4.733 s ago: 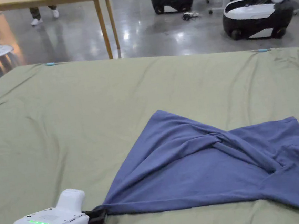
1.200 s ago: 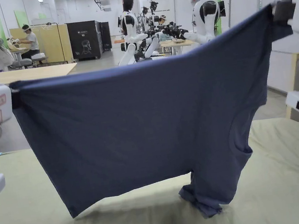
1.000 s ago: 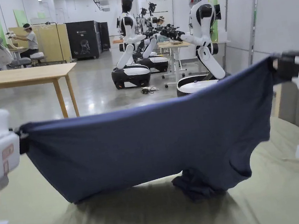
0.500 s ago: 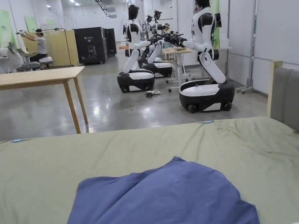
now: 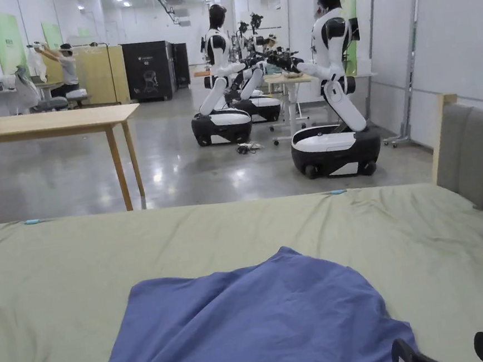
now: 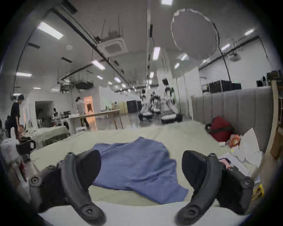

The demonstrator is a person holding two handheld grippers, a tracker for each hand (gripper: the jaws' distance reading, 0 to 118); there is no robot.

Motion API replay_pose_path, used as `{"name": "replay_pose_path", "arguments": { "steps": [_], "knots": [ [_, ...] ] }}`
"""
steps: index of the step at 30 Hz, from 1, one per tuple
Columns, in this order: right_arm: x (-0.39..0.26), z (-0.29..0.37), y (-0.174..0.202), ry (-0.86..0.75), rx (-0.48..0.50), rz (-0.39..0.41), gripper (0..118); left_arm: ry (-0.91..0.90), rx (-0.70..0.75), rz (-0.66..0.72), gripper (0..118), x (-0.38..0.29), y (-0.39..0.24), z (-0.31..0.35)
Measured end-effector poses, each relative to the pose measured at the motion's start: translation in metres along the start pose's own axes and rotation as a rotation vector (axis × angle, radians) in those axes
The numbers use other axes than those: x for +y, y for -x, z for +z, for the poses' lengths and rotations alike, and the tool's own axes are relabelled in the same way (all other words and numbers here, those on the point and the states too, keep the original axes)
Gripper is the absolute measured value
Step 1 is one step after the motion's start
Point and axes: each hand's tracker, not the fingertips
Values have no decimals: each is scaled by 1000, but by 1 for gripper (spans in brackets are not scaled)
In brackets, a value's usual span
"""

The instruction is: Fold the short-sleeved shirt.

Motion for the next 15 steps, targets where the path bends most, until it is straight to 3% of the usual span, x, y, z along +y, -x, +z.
{"name": "replay_pose_path", "arguments": {
  "steps": [3, 4, 5, 6, 7, 8, 9, 11, 15],
  "knots": [
    [-35, 0, 10, 22, -67, 46, 107, 47, 29, -19, 107, -23, -11, -1],
    [-40, 3, 12, 18, -64, 55, 96, 124, 6, -6, 100, -27, -14, -2],
    [-31, 12, 13, -50, -62, 87, 67, 162, -34, 17, 79, -29, -13, -1],
    [-30, 16, 11, -95, -57, 89, 6, 197, -56, 28, 30, -31, -13, -1],
    [-33, 15, 11, -77, -82, 94, 0, 240, -95, 11, 0, -33, -11, -1],
    [-37, 13, 10, -44, -107, 85, 0, 312, -94, -31, 0, -34, -13, -2],
    [-35, 13, 9, -48, -71, 69, 0, 353, -80, -66, 0, -38, -15, 1],
    [-35, 6, 10, -32, -68, 77, 0, 368, -136, -59, 0, -36, -4, 3],
    [-35, -2, 16, -15, -63, 94, 0, 497, -99, -80, 0, -36, 14, -17]
  ]
}}
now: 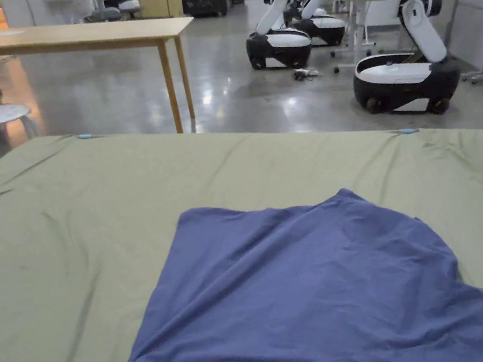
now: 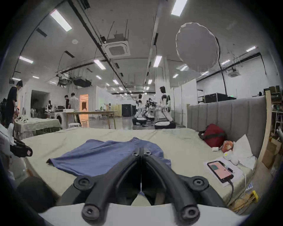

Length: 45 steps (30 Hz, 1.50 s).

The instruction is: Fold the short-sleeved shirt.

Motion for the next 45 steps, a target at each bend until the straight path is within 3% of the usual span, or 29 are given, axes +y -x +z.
{"name": "replay_pose_path", "arguments": {
  "steps": [3, 4, 5, 6, 7, 8, 13, 16, 17, 18, 20, 21, 25, 26, 27, 28, 29, 30, 31, 32, 34, 37, 40, 41, 43, 45],
  "knots": [
    [0, -5, 8, 12, 14, 37, 0, 126, -33, 7, 0, 11, 22, -27],
    [1, -7, 9, 18, 15, 45, 0, 140, -35, 6, 7, 13, 29, -36],
    [1, -8, 10, 23, 13, 49, 0, 155, -28, -3, 22, 16, 35, -45],
    [1, -9, 9, 25, 12, 48, 0, 159, -20, -12, 65, 17, 41, -56],
    [1, -10, 6, 29, 11, 42, 0, 200, -17, -25, 98, 18, 47, -69],
    [1, -11, 3, 36, 8, 29, 0, 188, -6, -30, 107, 18, 52, -78],
    [3, -19, -12, 72, -15, -45, 0, 281, 56, -189, 105, 22, 62, -129],
    [4, -22, -21, 94, -25, -87, 0, 340, 16, -276, 101, 20, 60, -154],
    [4, -23, -22, 98, -27, -99, 0, 358, 4, -291, 93, 19, 59, -160],
    [4, -24, -23, 100, -28, -106, 0, 356, 0, -295, 73, 20, 57, -163],
    [4, -26, -24, 114, -28, -114, 0, 346, 4, -286, 18, 24, 56, -168],
    [5, -28, -26, 125, -24, -118, 0, 360, -7, -260, 3, 25, 59, -174],
    [15, -48, -50, 263, 39, -226, 0, 355, -26, -196, 2, 34, 64, -172],
    [17, -56, -59, 315, 4, -173, 2, 337, -24, -194, 2, 37, 64, -168],
    [17, -63, -68, 370, -39, -111, 24, 339, -31, -194, 2, 39, 66, -166],
    [16, -72, -78, 437, -71, -68, 62, 340, -35, -193, 2, 41, 67, -166],
    [11, -81, -91, 501, -73, -69, 92, 337, -36, -190, 2, 43, 65, -162],
    [5, -88, -102, 558, -64, -91, 104, 331, -39, -188, 2, 44, 65, -161],
    [-5, -95, -113, 625, -55, -108, 104, 325, -45, -181, 2, 45, 66, -161],
    [-13, -96, -118, 626, -40, -92, 118, 322, -49, -169, 2, 46, 66, -161],
    [-24, -105, -122, 680, -60, -52, 117, 319, -47, -171, 2, 41, 74, -164],
    [-55, -113, -121, 779, 6, -16, 117, 317, -28, -190, 2, 42, 65, -164],
    [-66, -132, -102, 837, 59, 80, 115, 324, -26, -182, 2, 41, 60, -166],
    [-70, -137, -97, 851, 87, 102, 111, 327, -26, -182, 2, 36, 65, -173],
    [-80, -149, -96, 885, 145, 115, 77, 330, -18, -180, 2, 35, 66, -175],
    [-78, -150, -97, 871, 137, 91, 62, 337, -24, -162, 2, 37, 65, -176]
  ]
}}
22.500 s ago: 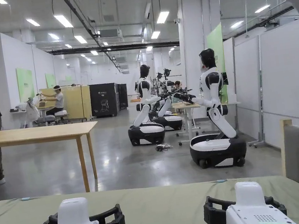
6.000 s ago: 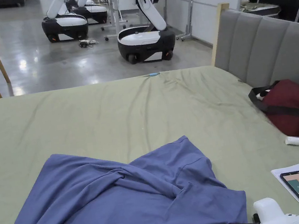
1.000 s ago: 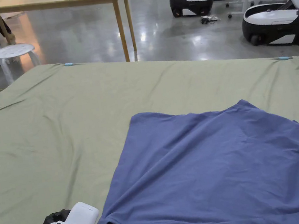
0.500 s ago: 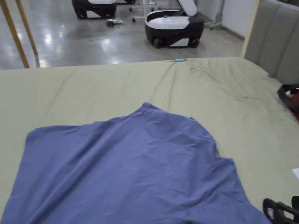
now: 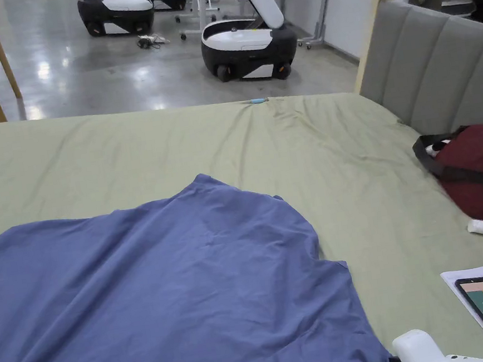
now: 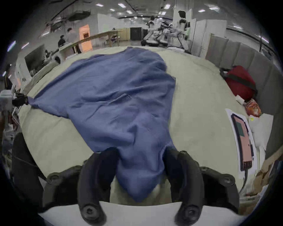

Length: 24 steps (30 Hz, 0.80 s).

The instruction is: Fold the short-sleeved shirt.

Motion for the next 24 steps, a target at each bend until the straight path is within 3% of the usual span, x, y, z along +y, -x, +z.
{"name": "replay_pose_path", "arguments": {
  "steps": [2, 3, 6, 8, 13, 15, 17, 19, 24],
  "knots": [
    [0, 0, -11, 16, 34, -80, 39, -5, -14, 24, 2, 1, 3, 0],
    [-1, 3, -15, -18, 23, -84, 17, -9, -15, 30, 2, 1, 4, 1],
    [12, 32, -5, -79, -20, -62, 9, -12, -11, 25, 0, 7, -2, 8],
    [22, 47, -4, -113, 21, -125, 8, -41, 6, 9, 0, 9, 0, 10],
    [71, 84, -7, -189, 21, -157, 8, -91, 59, -37, 0, 43, 13, 29],
    [97, 88, -25, -211, 47, -190, 8, -104, 55, -46, 0, 63, 21, 32],
    [132, 87, -31, -216, 61, -202, 8, -96, 73, -122, 0, 94, 20, 29],
    [168, 72, -36, -191, 73, -210, 8, -73, 92, -184, 0, 121, 23, 10],
    [239, -12, -46, -88, 32, -233, 8, 44, -29, -52, 0, 187, 45, -71]
  ]
}}
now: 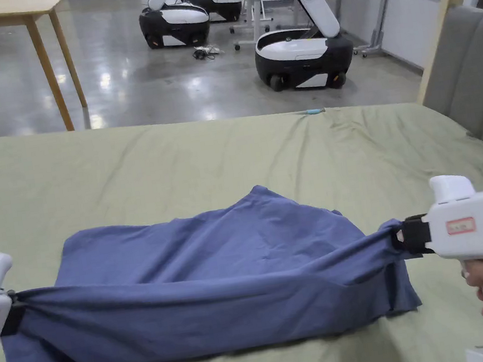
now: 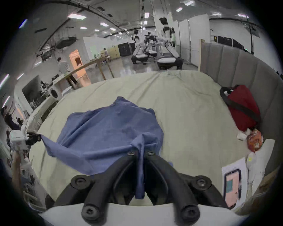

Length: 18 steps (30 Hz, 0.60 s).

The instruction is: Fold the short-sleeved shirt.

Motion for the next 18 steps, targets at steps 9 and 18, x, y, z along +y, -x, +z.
{"name": "replay_pose_path", "arguments": {
  "steps": [9, 18],
  "knots": [
    [-3, -78, -3, -12, -48, -88, 108, 59, 30, 159, 93, 8, 22, -77],
    [-134, 75, 49, -556, 17, 116, 97, -559, 132, 194, 108, -109, -53, 109]
  ]
}}
